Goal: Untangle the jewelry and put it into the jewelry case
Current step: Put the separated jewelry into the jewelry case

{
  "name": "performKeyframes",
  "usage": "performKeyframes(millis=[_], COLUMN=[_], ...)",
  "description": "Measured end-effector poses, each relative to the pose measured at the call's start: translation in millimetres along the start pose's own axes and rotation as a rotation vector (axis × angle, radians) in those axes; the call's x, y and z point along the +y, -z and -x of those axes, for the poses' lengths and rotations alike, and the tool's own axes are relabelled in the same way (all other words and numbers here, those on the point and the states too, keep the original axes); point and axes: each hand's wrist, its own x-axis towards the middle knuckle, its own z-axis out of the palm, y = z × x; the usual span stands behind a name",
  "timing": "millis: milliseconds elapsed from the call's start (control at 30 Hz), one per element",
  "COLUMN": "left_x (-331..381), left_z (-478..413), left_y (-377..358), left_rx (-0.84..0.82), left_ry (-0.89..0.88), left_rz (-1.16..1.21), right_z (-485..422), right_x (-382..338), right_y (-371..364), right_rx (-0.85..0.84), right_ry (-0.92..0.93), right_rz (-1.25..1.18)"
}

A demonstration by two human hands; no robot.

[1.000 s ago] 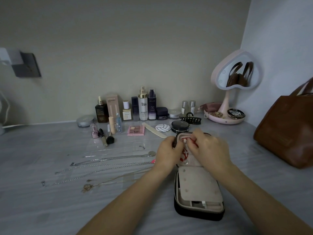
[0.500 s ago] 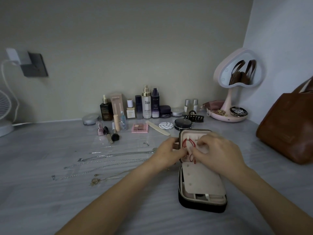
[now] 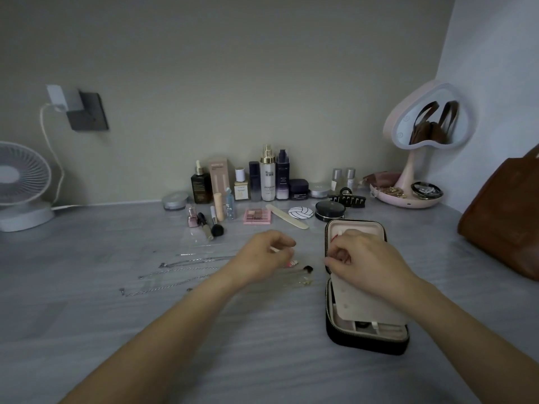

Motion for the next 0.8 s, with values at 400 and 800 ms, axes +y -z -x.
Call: performKeyframes(millis=[400,800], left_x=[-52.5,-69.3], left_z=[40.9,50.3], left_y=[53.1,50.2], left_rx=[-0.141,-0.035], left_ry=[0.194,0.062], left_rz=[-0.705,-0.529], right_z=[-46.7,-53.4], right_x=[-75.0,-92.2], right_y=[-41.5,-63.3], right_rx=[-0.521,-0.590], right_ry=[0.248,0.260], right_rz=[0.132,-0.021])
